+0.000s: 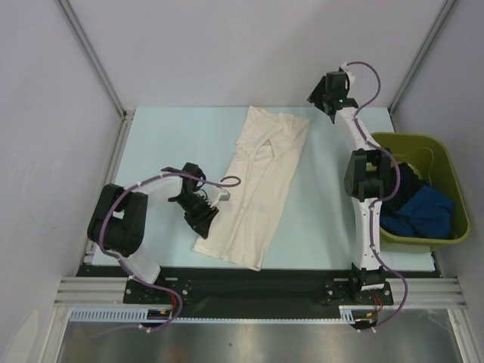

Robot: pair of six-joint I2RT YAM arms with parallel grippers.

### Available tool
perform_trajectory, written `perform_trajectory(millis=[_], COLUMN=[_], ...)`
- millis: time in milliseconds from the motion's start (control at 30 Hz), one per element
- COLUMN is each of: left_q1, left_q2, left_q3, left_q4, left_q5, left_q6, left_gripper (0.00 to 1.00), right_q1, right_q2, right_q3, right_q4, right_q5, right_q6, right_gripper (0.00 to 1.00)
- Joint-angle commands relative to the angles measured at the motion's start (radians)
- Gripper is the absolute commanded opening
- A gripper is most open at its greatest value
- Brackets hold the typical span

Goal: Fold and stack the t-shirts
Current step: Fold the tshirt

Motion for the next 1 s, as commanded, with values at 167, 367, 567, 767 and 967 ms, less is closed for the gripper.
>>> perform_trajectory(millis=[167, 367, 567, 767, 967], left_q1=[-0.193, -0.310, -0.235, -0.129, -0.207], left_q2=[0.065, 0.070, -0.059, -0.347, -0.741], left_q3=[-0.001, 0.045, 0.045, 0.039, -0.234], left_q4=[0.050, 0.037, -0.069, -0.140, -0.050], left_q5=[0.173, 0.303, 0.092, -0.189, -0.206], left_q6=[0.034, 0.018, 0.069, 0.352, 0.963], left_gripper=[0.16, 0.33, 0.73, 0.76, 0.79], right_q1=[0.048, 0.074, 0.174, 0.446, 0.813], right_q2=[-0.470, -0.743, -1.016, -1.285, -1.456], right_q3=[-0.390, -0.723, -1.013, -1.387, -1.616], right_q4=[0.031, 0.010, -0.191, -0.343, -0.293], right_q5=[-0.009, -0.057, -0.027, -0.041, -0.021], right_q6=[-0.098, -0.097, -0.097, 0.119, 0.435], right_gripper=[0.65, 0.65, 0.68, 0.68, 0.65])
